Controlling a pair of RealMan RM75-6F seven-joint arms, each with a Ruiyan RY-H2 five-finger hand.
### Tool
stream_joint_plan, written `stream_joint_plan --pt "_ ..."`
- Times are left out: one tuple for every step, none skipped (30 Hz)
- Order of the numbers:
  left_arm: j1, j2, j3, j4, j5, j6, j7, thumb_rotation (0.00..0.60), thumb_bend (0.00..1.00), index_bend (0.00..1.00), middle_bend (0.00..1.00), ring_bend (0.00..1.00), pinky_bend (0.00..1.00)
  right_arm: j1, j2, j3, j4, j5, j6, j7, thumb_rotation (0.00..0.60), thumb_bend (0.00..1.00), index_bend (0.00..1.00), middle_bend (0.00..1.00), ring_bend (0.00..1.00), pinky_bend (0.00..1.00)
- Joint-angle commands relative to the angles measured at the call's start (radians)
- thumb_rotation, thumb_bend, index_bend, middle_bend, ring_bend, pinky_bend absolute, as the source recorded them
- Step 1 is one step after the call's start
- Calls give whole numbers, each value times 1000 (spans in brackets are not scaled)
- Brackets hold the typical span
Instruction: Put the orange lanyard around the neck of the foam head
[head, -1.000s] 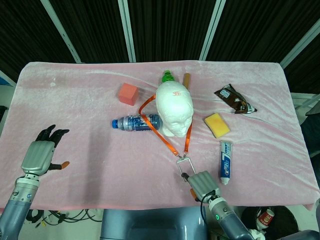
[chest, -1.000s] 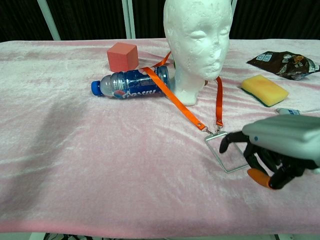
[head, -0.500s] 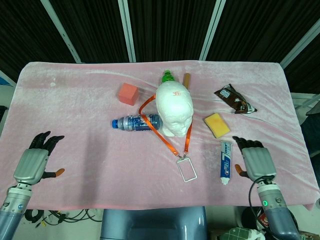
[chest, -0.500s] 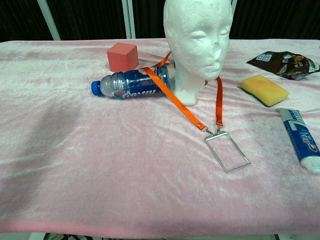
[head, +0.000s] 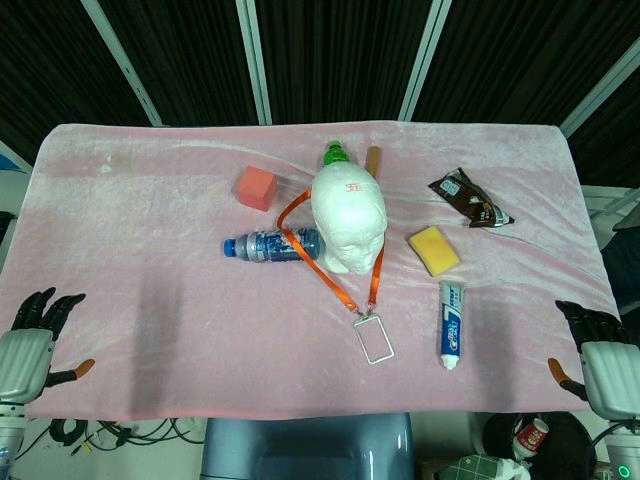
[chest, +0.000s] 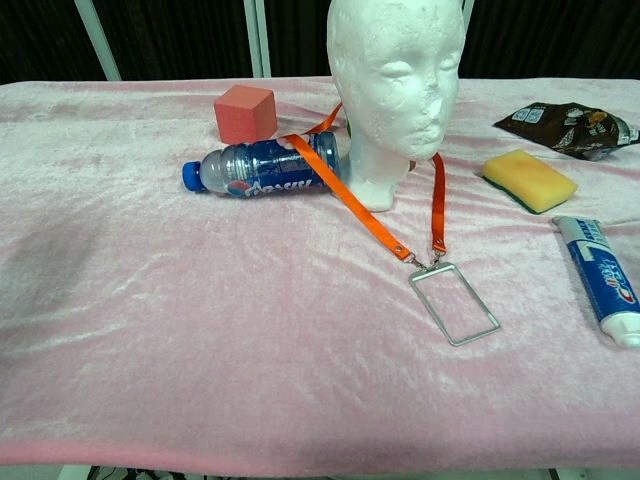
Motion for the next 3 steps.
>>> stream_joint_plan --pt "9 3 -2 -5 4 5 11 600 46 135 175 0 30 -19 1 12 3 -16 4 12 600 205 143 134 160 151" --pt "12 6 -1 -10 5 4 9 600 46 135 175 0 30 -23 4 16 0 -17 3 13 600 205 143 134 160 151" --pt "14 8 -1 -14 6 4 7 600 46 135 175 0 30 -28 8 19 -5 -19 0 14 600 204 143 134 160 151"
